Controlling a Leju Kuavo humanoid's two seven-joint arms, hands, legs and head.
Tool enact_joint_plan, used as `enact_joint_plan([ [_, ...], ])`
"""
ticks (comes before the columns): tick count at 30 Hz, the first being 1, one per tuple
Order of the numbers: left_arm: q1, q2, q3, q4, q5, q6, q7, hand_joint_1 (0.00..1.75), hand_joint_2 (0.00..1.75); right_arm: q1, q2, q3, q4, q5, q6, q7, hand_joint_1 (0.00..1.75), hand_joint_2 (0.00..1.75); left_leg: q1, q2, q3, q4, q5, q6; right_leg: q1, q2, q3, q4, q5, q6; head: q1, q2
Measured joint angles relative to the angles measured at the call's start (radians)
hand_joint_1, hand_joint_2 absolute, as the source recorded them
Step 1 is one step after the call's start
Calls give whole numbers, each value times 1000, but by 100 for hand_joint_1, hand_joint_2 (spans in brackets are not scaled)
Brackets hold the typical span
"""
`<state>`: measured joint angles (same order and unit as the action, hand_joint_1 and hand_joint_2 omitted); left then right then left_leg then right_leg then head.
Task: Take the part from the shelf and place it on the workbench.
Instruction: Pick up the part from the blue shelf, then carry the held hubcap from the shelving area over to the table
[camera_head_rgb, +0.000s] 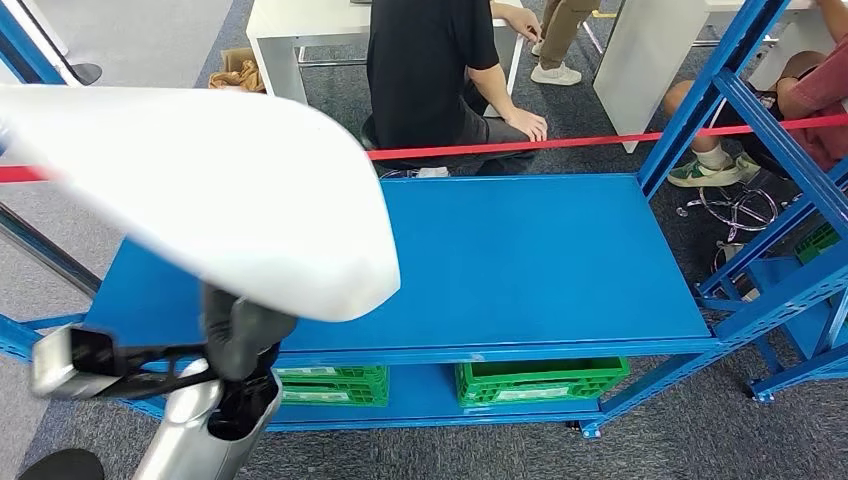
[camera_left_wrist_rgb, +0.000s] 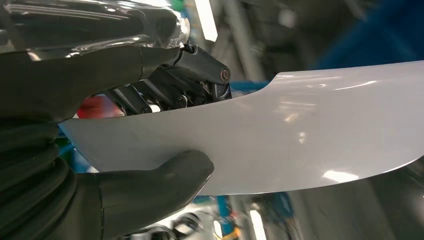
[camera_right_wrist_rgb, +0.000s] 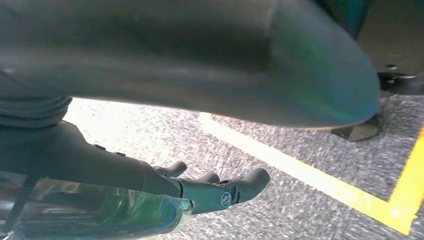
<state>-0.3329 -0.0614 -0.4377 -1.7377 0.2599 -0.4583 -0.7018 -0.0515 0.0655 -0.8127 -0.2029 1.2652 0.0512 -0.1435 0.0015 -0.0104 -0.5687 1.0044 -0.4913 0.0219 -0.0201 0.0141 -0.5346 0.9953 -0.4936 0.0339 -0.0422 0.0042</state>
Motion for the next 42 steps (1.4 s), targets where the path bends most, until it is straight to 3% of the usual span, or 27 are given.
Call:
enact_joint_plan([
  [2,-5,-9,-6,-78,-18,16,0,175,175,-2,-1,-1,0,3,-1,8,0,0,4,4,10,-20,14,10,0,-1,-3,16,-13,4,1,0],
  [3,-9,-11,-10,-101,-22,30,0,175,175,-4,-1,-1,0,5,-2,10,0,0,7,7,14,-30,21,14,0,-2,-16,47,-35,6,2,0],
  [6,-27,-10,-27,-131,-22,79,0,175,175,-8,-1,0,0,16,0,19,0,0,9,12,14,-37,27,16,-3,-3,-97,232,-129,14,7,0],
  [7,-33,-9,-35,-134,-20,95,0,175,175,-8,-1,0,0,19,1,22,0,0,10,13,13,-36,29,14,-6,-4,-115,275,-139,17,8,0],
  [8,-41,-7,-41,-134,-17,109,0,175,175,-8,-1,0,0,20,2,24,0,0,12,13,12,-36,30,11,-9,-4,-116,281,-129,21,8,0],
  [9,-47,-4,-48,-134,-14,121,0,175,175,-9,-2,0,0,22,3,25,0,0,15,13,11,-33,31,6,-14,-5,-96,246,-102,25,9,0],
  [11,-55,1,-58,-136,-8,142,0,175,175,-12,-1,0,1,26,5,25,0,0,22,12,5,-22,28,-8,-22,-8,-23,110,-39,35,10,0],
  [12,-57,4,-63,-138,-4,150,0,175,175,-14,1,0,1,28,6,25,0,0,22,12,1,-15,27,-16,-23,-5,1,63,-20,34,11,0],
  [13,-57,7,-69,-142,-1,156,1,175,175,-15,2,0,2,29,8,25,0,0,22,10,-4,-7,26,-24,-23,-2,12,37,-14,31,12,0],
  [17,-56,23,-83,-152,6,161,1,175,175,-20,1,0,3,22,7,21,0,0,22,6,-25,14,25,-43,-22,4,-12,44,-11,-3,10,0],
  [19,-51,31,-87,-156,4,157,1,175,175,-21,1,0,3,17,3,12,0,0,23,7,-58,85,-31,-47,-20,1,-27,43,1,-22,8,0],
  [21,-40,37,-87,-161,-7,151,1,175,175,-21,0,0,3,17,2,0,0,0,23,8,-106,216,-114,-48,-14,-2,-47,44,14,-35,6,0],
  [22,-30,39,-87,-163,-18,148,1,175,175,-20,0,0,3,18,2,-5,0,0,22,8,-121,270,-139,-47,-10,-4,-57,44,21,-38,6,0],
  [23,-20,41,-86,-165,-30,146,1,175,175,-20,-1,0,3,19,2,-10,0,0,21,8,-121,293,-145,-44,-6,-4,-66,44,28,-39,6,0],
  [24,-9,43,-85,-169,-41,145,1,175,175,-21,-1,0,3,21,3,-15,0,0,18,8,-101,276,-133,-38,-3,-5,-74,44,34,-40,6,0],
  [26,8,45,-82,-181,-58,144,1,175,175,-23,-1,0,3,24,5,-19,0,0,8,7,-11,148,-86,-18,2,-4,-85,44,47,-40,6,0],
  [28,17,45,-79,-194,-63,144,1,175,175,-27,1,0,3,26,9,-21,0,0,-4,8,72,23,-64,-1,4,-5,-91,43,59,-32,6,0],
  [29,21,45,-78,-200,-63,144,1,175,175,-28,1,0,3,26,11,-21,0,0,-10,8,89,-5,-63,3,2,-6,-93,42,65,-25,6,0],
  [31,32,46,-76,-206,-65,145,1,175,175,-30,0,0,3,28,15,-22,0,0,-14,8,84,-18,-51,2,-1,-8,-94,38,77,-10,4,0],
  [33,39,46,-75,-209,-66,145,1,175,175,-30,-1,1,3,28,18,-24,0,0,-10,12,74,-29,-31,8,0,-9,-103,54,57,1,6,0],
  [36,50,45,-74,-211,-65,143,1,175,175,-29,-6,0,3,25,20,-22,0,0,-7,17,41,-32,1,18,1,-9,-150,200,-72,10,11,0],
  [37,56,46,-74,-211,-67,143,2,175,175,-28,-8,0,3,22,20,-19,0,0,-8,19,28,-31,12,19,1,-9,-163,261,-103,13,12,0],
  [38,63,46,-74,-211,-69,141,2,175,175,-26,-9,0,3,19,20,-16,0,0,-9,21,14,-30,22,18,1,-9,-164,301,-111,14,12,0],
  [39,71,46,-74,-210,-73,139,2,175,175,-24,-11,-1,3,16,20,-13,0,0,-9,22,2,-28,31,17,1,-9,-148,306,-97,14,12,0],
  [40,79,46,-74,-210,-78,136,2,175,175,-21,-13,-1,3,12,20,-11,0,0,-9,22,-10,-26,38,16,1,-9,-114,275,-70,12,12,0],
  [42,92,46,-71,-210,-89,126,2,175,175,-17,-18,-5,3,0,20,-9,0,0,-10,23,-30,-18,51,9,2,-9,-10,132,-35,8,13,0],
])
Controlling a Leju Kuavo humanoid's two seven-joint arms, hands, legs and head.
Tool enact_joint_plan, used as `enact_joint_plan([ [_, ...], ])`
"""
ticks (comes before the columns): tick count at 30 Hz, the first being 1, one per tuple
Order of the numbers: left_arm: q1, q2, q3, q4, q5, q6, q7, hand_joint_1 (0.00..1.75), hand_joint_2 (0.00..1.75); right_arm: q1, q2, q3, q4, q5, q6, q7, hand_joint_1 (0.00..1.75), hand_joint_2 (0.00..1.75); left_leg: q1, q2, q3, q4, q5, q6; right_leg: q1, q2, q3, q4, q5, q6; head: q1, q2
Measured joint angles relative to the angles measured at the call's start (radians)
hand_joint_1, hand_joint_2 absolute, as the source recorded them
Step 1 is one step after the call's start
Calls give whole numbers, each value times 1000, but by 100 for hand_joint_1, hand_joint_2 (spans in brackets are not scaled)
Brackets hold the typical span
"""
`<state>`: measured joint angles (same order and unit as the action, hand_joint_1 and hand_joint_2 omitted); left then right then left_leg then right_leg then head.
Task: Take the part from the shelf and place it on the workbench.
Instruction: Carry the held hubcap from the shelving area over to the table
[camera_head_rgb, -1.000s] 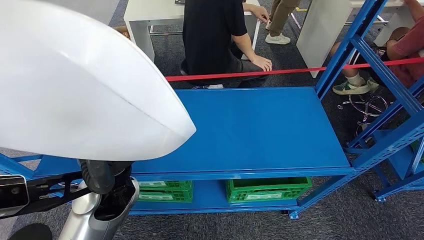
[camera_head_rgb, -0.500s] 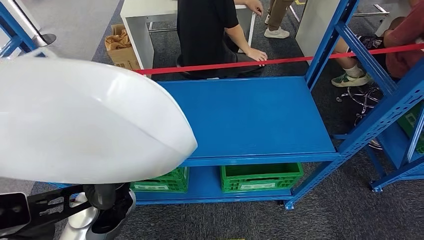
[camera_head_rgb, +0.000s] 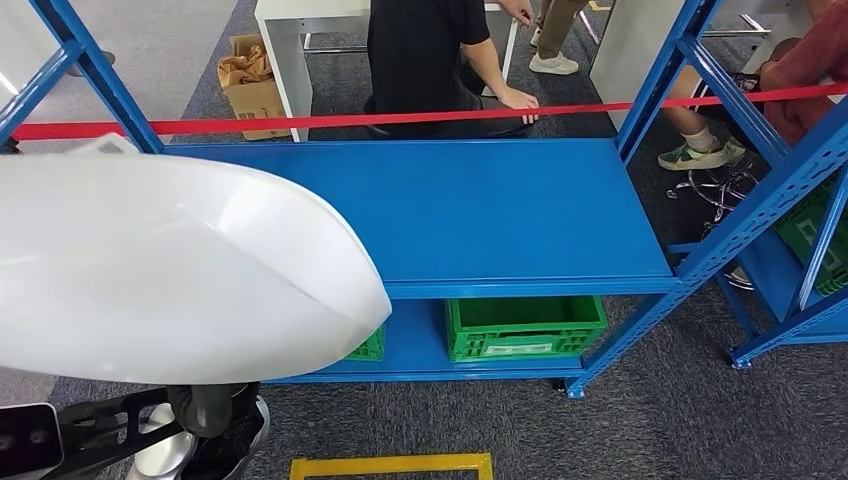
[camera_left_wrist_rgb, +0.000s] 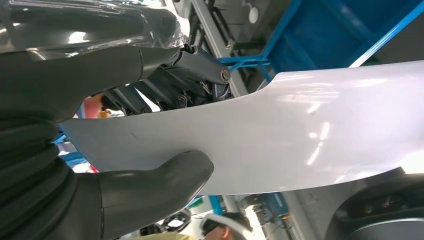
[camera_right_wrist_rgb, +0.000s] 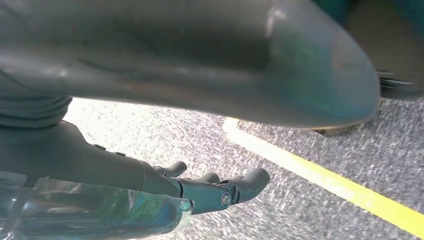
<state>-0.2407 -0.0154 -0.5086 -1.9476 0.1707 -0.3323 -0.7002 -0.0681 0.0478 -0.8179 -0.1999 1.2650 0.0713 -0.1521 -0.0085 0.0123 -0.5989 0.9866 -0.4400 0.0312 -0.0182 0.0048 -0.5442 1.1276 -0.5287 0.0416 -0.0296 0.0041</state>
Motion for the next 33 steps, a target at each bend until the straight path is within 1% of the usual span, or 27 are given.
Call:
enact_joint_plan([
  [1,3,0,2,1,-5,-6,0,175,175,0,-2,-4,0,-8,0,0,0,0,-1,0,-6,3,6,-5,1,1,40,-63,0,-5,-1,0],
  [2,5,-2,2,3,-11,-12,0,175,175,1,-4,-10,0,-18,0,-2,0,0,-2,0,-11,6,12,-10,3,1,64,-107,-6,-12,-1,0],
  [3,5,-4,3,6,-15,-16,0,175,175,1,-5,-16,0,-26,1,-5,0,0,-2,0,-13,7,19,-15,6,2,70,-125,-13,-19,-1,0],
  [5,3,-9,4,23,-23,-19,0,175,175,3,-7,-30,0,-41,4,-13,0,0,0,-2,-18,8,26,-26,5,1,57,-129,-2,-36,-1,0],
  [6,1,-11,5,34,-25,-18,0,175,175,3,-8,-35,0,-45,5,-17,0,0,1,-4,-25,16,13,-31,4,0,50,-129,7,-45,-3,0],
  [7,-2,-12,7,45,-27,-16,1,175,175,3,-9,-41,0,-49,7,-21,0,0,2,-6,-36,39,-17,-37,2,-2,40,-130,18,-53,-4,0],
  [8,-6,-12,9,54,-27,-15,1,175,175,2,-10,-45,0,-51,8,-23,0,0,5,-8,-52,82,-63,-43,1,-4,28,-130,28,-59,-5,0],
  [10,-12,-12,13,71,-27,-15,1,175,175,2,-12,-51,0,-53,10,-25,0,0,8,-8,-87,211,-154,-50,1,-4,2,-129,51,-62,-8,0],
  [11,-13,-12,14,79,-27,-13,1,175,175,3,-12,-52,0,-52,12,-26,0,0,10,-8,-95,265,-173,-52,1,-5,-12,-128,62,-61,-8,0],
  [12,-16,-12,15,88,-27,-9,1,175,175,3,-13,-54,0,-51,13,-27,0,0,11,-8,-90,290,-168,-52,1,-5,-25,-128,73,-59,-8,0],
  [13,-20,-12,15,96,-26,-3,1,175,175,4,-13,-54,0,-49,15,-28,0,0,12,-8,-65,277,-145,-51,1,-5,-38,-127,82,-57,-8,0],
  [15,-38,-10,15,113,-22,7,1,175,175,3,-15,-54,0,-45,18,-30,0,0,12,-10,33,151,-97,-45,2,-4,-58,-126,100,-50,-8,0],
  [16,-49,-9,15,120,-20,11,1,175,175,2,-16,-54,0,-43,19,-30,0,0,10,-11,87,71,-92,-41,3,-4,-64,-126,108,-46,-8,0],
  [17,-58,-8,16,127,-17,13,1,175,175,1,-16,-54,0,-42,19,-31,0,0,8,-13,125,12,-94,-36,4,-4,-68,-127,117,-40,-7,0],
  [18,-66,-7,16,132,-14,15,1,175,175,1,-18,-54,0,-41,20,-31,0,0,4,-15,145,-23,-100,-32,4,-4,-70,-128,125,-34,-8,0],
  [20,-74,-5,17,142,-12,15,1,175,175,1,-20,-55,0,-40,20,-32,0,0,2,-14,139,-33,-92,-19,2,-4,-74,-133,139,-20,-8,0],
  [21,-77,-4,17,146,-12,15,1,175,175,2,-21,-55,0,-40,20,-32,0,0,3,-11,131,-35,-83,-11,1,-4,-80,-127,131,-14,-9,0],
  [22,-79,-4,17,150,-12,15,1,175,175,2,-22,-55,0,-39,20,-32,0,0,5,-8,121,-36,-73,-2,0,-4,-90,-106,107,-10,-6,0],
  [23,-81,-4,17,154,-12,15,1,175,175,3,-23,-56,0,-39,21,-32,0,0,6,-6,109,-38,-61,6,0,-4,-106,-63,65,-6,-5,0],
  [25,-83,-4,17,161,-12,15,1,175,175,3,-23,-58,0,-39,23,-32,0,0,2,-4,85,-36,-40,13,0,-4,-146,69,-30,0,-1,0],
  [26,-83,-4,17,165,-12,15,1,175,175,3,-24,-60,0,-39,25,-32,0,0,0,-3,71,-35,-29,14,0,-4,-158,130,-56,1,-1,0],
  [27,-84,-4,17,169,-10,14,1,175,175,3,-25,-61,0,-39,31,-31,0,0,-2,-2,57,-33,-18,14,0,-4,-157,165,-58,1,-2,0],
  [28,-86,-4,17,173,-6,11,1,175,175,3,-26,-62,0,-39,42,-29,0,0,-3,-1,42,-30,-9,14,0,-4,-138,163,-39,-1,-2,0],
  [29,-89,-4,16,178,-1,7,1,175,175,4,-27,-64,0,-38,56,-28,0,0,-4,-1,28,-27,0,13,0,-4,-100,123,-10,-4,-2,0],
  [30,-94,-4,16,182,5,3,1,175,175,4,-28,-65,0,-37,72,-26,0,0,-5,-1,15,-23,8,11,0,-4,-48,54,13,-7,-2,0],
  [32,-105,-6,15,190,14,-10,1,175,175,5,-29,-67,0,-40,106,-12,0,0,-6,0,-3,-13,20,2,3,-3,45,-91,17,-14,-3,0],
  [33,-109,-9,15,194,17,-17,1,175,175,6,-29,-70,0,-48,124,8,0,0,-6,1,-9,-10,27,-3,6,-3,67,-131,9,-18,-3,0],
])
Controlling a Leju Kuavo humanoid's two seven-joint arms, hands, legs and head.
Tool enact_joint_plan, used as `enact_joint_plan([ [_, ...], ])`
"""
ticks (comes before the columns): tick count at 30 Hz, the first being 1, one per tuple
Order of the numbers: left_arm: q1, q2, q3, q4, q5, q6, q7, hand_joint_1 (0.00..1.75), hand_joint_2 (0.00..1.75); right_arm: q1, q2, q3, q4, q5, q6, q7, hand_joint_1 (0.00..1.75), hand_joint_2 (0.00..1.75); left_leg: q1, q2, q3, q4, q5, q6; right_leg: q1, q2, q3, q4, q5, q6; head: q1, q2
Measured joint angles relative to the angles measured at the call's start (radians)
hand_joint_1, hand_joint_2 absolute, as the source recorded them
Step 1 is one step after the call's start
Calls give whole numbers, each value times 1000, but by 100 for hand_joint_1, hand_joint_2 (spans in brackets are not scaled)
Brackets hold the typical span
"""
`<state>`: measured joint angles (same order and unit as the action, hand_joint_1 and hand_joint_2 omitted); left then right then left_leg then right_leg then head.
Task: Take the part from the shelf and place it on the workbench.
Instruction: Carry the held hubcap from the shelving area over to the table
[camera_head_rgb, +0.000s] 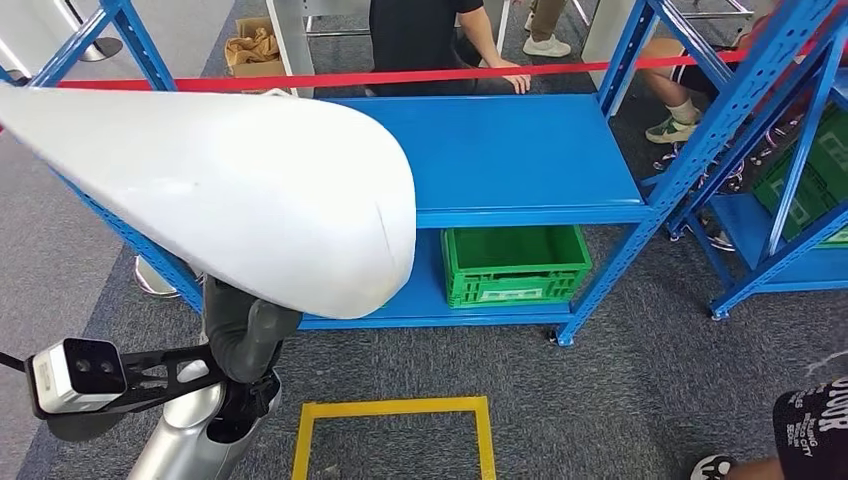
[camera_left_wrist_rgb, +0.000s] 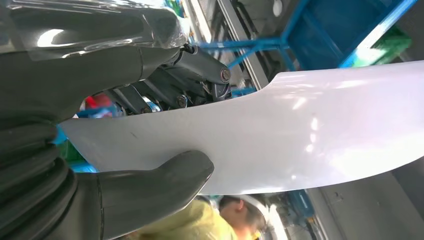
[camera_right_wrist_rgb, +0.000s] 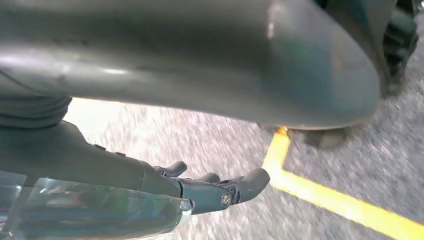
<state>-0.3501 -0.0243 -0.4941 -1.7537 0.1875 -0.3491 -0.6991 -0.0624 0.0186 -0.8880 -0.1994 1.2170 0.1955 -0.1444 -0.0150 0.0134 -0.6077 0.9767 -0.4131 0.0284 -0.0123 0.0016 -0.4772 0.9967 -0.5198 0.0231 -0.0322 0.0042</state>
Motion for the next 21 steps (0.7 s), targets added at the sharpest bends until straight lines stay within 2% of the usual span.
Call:
enact_joint_plan([
  [1,-4,-2,-1,5,2,-8,0,175,175,1,0,-5,0,-11,18,28,0,0,0,1,-4,1,8,-6,3,0,5,-16,-5,-5,0,0],
  [3,-10,-6,-4,16,4,-20,0,175,175,6,1,-21,1,-33,44,87,0,0,2,-1,-13,4,9,-18,1,-1,-7,-18,8,-21,1,0],
  [4,-13,-6,-5,20,4,-24,0,175,175,7,1,-29,1,-40,51,105,0,0,4,-4,-20,18,-12,-25,-1,-3,-15,-18,17,-30,-1,0],
  [5,-17,-6,-6,24,5,-26,0,175,175,8,1,-36,1,-43,57,112,0,0,6,-7,-32,50,-49,-32,-3,-5,-25,-20,28,-37,-2,0],
  [7,-24,-2,-9,32,8,-23,0,175,175,7,1,-46,1,-43,67,107,0,0,14,-9,-67,173,-148,-42,-4,-6,-52,-19,49,-43,-4,0],
  [8,-27,1,-12,37,9,-18,0,175,175,6,1,-49,1,-38,69,105,0,0,17,-9,-82,239,-178,-46,-4,-9,-66,-19,60,-43,-5,0],
  [9,-31,4,-14,42,10,-10,0,175,175,6,1,-50,1,-29,68,107,0,0,20,-9,-87,283,-184,-49,-4,-13,-80,-19,69,-42,-5,0],
  [10,-36,8,-17,47,10,0,0,175,175,5,1,-50,1,-17,66,115,0,0,22,-8,-77,295,-166,-50,-5,-18,-92,-18,77,-40,-5,0],
  [11,-43,12,-22,52,11,12,0,175,175,5,1,-48,1,-3,62,127,0,0,24,-6,-49,270,-133,-51,-6,-25,-102,-18,85,-38,-5,0],
  [12,-51,14,-29,58,12,23,0,175,175,5,1,-46,1,10,57,138,0,0,25,4,-7,217,-103,-51,-6,-32,-110,-17,91,-34,-5,0],
  [13,-63,16,-38,65,14,35,0,175,175,4,1,-44,1,21,53,147,0,0,25,20,44,146,-88,-51,-5,-39,-115,-16,96,-29,-6,0],
  [14,-76,18,-50,73,16,45,0,175,175,4,1,-40,1,29,51,152,0,0,23,35,90,79,-86,-48,-3,-48,-118,-14,101,-23,-6,0],
  [15,-88,19,-63,82,18,53,0,175,175,3,1,-37,1,34,50,152,0,0,20,45,120,30,-93,-45,-2,-57,-120,-13,106,-16,-6,0],
  [16,-97,20,-75,89,20,61,0,175,175,1,1,-34,1,38,51,151,0,0,17,44,134,1,-103,-40,-2,-67,-121,-12,110,-9,-6,0],
  [18,-104,23,-93,99,20,72,0,175,175,-4,3,-27,1,44,56,143,0,0,17,25,129,-14,-107,-23,-4,-78,-128,-7,113,5,-5,0],
  [19,-105,24,-100,102,18,76,0,175,175,-6,5,-25,1,47,60,137,0,0,19,16,124,-18,-105,-12,-5,-70,-137,9,101,10,-4,0],
  [20,-107,24,-107,104,15,76,0,175,175,-7,7,-22,1,50,65,131,0,0,20,8,119,-20,-100,-1,-5,-55,-152,44,75,13,-1,0],
  [21,-108,25,-114,106,11,75,1,175,175,-7,9,-20,2,54,71,126,0,0,20,0,112,-20,-93,7,-6,-35,-176,103,38,16,1,0],
])
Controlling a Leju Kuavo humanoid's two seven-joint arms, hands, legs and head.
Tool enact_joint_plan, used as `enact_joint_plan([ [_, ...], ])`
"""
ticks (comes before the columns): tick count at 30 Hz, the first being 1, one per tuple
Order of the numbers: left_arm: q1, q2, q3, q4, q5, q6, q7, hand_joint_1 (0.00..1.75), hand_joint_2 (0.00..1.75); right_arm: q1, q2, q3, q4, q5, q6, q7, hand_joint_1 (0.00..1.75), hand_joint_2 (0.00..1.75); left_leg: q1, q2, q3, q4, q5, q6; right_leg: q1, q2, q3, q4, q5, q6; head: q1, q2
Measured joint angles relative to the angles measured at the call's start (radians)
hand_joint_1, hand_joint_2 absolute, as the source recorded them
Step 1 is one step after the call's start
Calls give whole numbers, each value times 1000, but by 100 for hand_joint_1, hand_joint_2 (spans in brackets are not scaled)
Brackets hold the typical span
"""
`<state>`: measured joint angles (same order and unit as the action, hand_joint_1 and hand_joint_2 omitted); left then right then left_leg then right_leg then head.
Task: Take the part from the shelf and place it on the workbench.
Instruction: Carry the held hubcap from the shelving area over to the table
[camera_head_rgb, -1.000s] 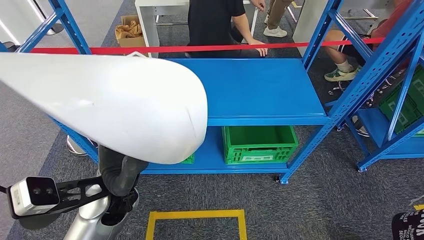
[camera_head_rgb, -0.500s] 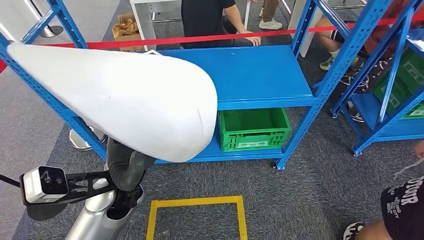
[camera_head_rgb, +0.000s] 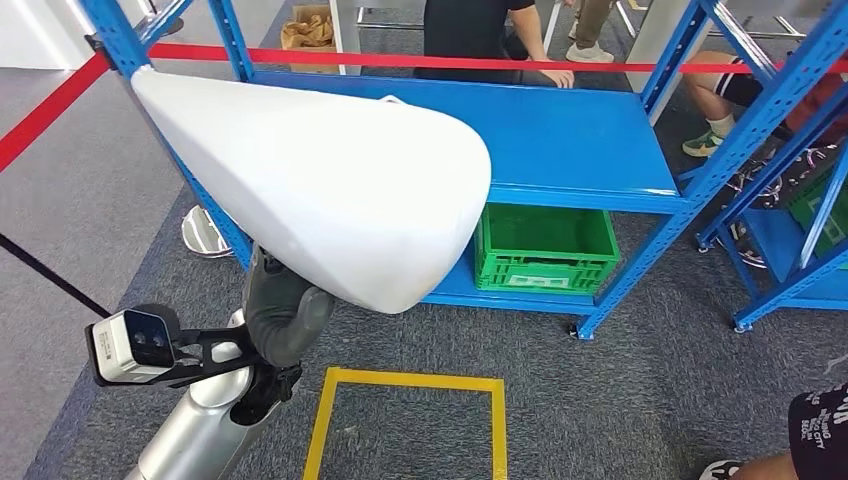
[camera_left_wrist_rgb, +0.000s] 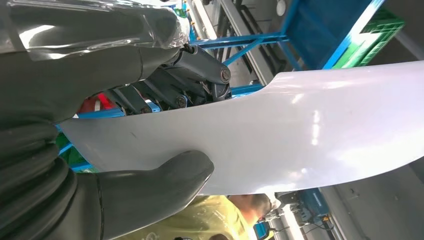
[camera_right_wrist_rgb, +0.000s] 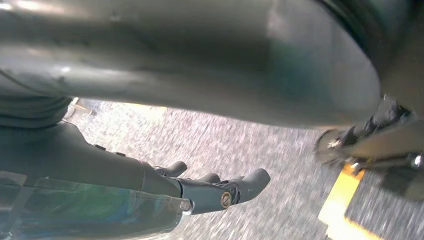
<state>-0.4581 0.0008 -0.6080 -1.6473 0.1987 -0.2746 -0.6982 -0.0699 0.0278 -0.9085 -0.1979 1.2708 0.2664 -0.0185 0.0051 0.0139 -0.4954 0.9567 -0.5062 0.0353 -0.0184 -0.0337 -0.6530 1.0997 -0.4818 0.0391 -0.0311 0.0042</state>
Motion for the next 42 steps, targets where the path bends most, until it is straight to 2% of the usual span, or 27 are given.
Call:
enact_joint_plan([
  [2,-1,4,-12,7,-10,-4,6,175,175,2,4,6,0,10,9,-8,0,0,-7,-17,-12,1,11,9,1,22,-55,146,-71,0,3,0],
  [3,-1,6,-16,11,-15,-6,10,175,175,3,5,10,0,15,12,-10,0,0,-11,-27,-17,2,16,11,2,26,-71,196,-89,-2,3,0],
  [4,-1,9,-19,14,-20,-7,14,175,175,4,6,15,0,21,14,-11,0,0,-15,-36,-21,2,20,12,2,28,-67,205,-87,-6,2,0],
  [5,-1,11,-21,17,-24,-8,18,175,175,5,5,19,0,26,15,-10,0,0,-18,-46,-23,3,23,13,3,31,-41,169,-67,-12,2,0],
  [6,-2,12,-23,18,-28,-9,20,175,175,5,4,23,0,29,17,-6,0,0,-21,-57,-23,5,24,12,4,41,3,96,-36,-19,2,0],
  [8,-3,12,-24,22,-38,-7,24,175,175,5,0,27,0,32,20,10,0,0,-22,-76,-28,11,26,9,4,84,86,-50,6,-31,1,0],
  [10,-2,11,-26,26,-54,-4,19,175,175,7,-10,29,0,33,22,27,0,0,-20,-93,-38,16,30,1,5,107,112,-103,10,-34,0,0],
  [12,0,11,-26,28,-76,-9,10,175,175,10,-22,31,0,37,20,34,0,0,-17,-107,-48,17,34,-11,6,88,111,-108,15,-37,1,0],
  [14,2,13,-24,28,-96,-17,6,175,175,12,-33,36,0,44,18,33,0,0,-18,-82,-67,47,12,-23,2,64,112,-115,21,-45,-4,0],
  [17,8,14,-21,29,-113,-34,4,175,175,16,-45,41,0,47,17,22,0,0,-10,-29,-152,224,-80,-41,-1,24,108,-117,24,-50,-10,0],
  [19,19,14,-17,30,-119,-52,4,175,175,19,-49,42,0,46,17,16,0,0,-1,-22,-191,308,-101,-49,-1,-5,106,-116,24,-50,-10,0],
  [20,23,13,-15,30,-123,-62,4,175,175,20,-50,42,0,45,17,14,0,0,3,-18,-181,292,-83,-51,-2,-18,105,-116,24,-50,-10,0],
  [21,25,12,-14,28,-126,-73,4,175,175,19,-50,42,0,44,17,13,0,0,5,-8,-150,235,-51,-52,-3,-31,106,-115,24,-48,-10,0],
  [22,25,10,-14,24,-129,-83,6,175,175,18,-49,42,0,43,16,12,0,0,6,13,-108,158,-19,-52,-3,-42,108,-114,24,-46,-11,0],
  [24,23,1,-15,13,-129,-97,17,175,175,18,-48,43,0,43,15,11,0,0,0,54,-46,40,16,-45,1,-61,110,-113,22,-35,-10,0],
  [25,21,-4,-16,8,-127,-99,24,175,175,18,-47,43,0,46,14,10,0,0,-4,63,-38,19,18,-40,3,-70,111,-113,22,-29,-9,0],
  [27,21,-10,-17,0,-122,-94,37,175,175,18,-45,47,0,55,13,6,0,0,-7,44,-44,17,20,-24,2,-89,114,-114,23,-17,-8,0],
  [28,21,-11,-17,-4,-120,-87,41,175,175,17,-44,50,0,63,15,4,0,0,-6,34,-45,16,24,-16,0,-83,113,-111,19,-11,-8,0],
  [30,24,-12,-17,-10,-119,-64,43,175,175,18,-41,60,1,85,28,0,0,0,-2,14,-47,13,34,0,-3,-36,92,-58,-22,-2,-5,0],
  [32,37,-12,-17,-11,-125,-38,32,175,175,24,-42,78,1,117,51,5,0,0,-3,-8,-52,13,40,9,-3,15,34,77,-94,-2,-2,0],
  [34,61,-7,-16,-9,-139,-21,16,175,175,33,-47,99,1,148,74,24,0,0,-6,-35,-57,15,44,11,-2,28,-14,186,-130,-4,-2,0],
  [35,71,-5,-16,-9,-146,-16,11,175,175,36,-49,110,1,159,82,34,0,0,-7,-50,-59,16,45,11,-2,30,-12,186,-119,-7,-2,0],
  [36,79,-3,-16,-8,-153,-12,8,175,175,38,-52,119,1,167,87,42,0,0,-7,-64,-59,19,45,9,-2,34,10,143,-90,-10,-2,0],
  [37,84,-2,-15,-8,-157,-9,7,175,175,39,-54,126,1,171,90,48,0,0,-6,-79,-60,23,45,7,-4,49,45,69,-53,-12,-1,0],
  [39,88,-2,-14,-8,-159,-7,5,175,175,38,-58,137,2,174,92,54,0,0,-7,-105,-68,34,44,-2,-11,101,103,-56,-11,-12,-2,0],
  [41,91,0,-13,-8,-162,-3,3,175,175,37,-60,144,2,172,91,60,0,0,-5,-130,-81,39,48,-16,-11,124,116,-88,-11,-13,-2,0],
  [42,92,2,-12,-8,-164,-1,3,175,175,36,-61,146,2,170,88,63,0,0,-2,-143,-86,39,52,-23,-9,111,115,-88,-8,-17,-2,0],
])
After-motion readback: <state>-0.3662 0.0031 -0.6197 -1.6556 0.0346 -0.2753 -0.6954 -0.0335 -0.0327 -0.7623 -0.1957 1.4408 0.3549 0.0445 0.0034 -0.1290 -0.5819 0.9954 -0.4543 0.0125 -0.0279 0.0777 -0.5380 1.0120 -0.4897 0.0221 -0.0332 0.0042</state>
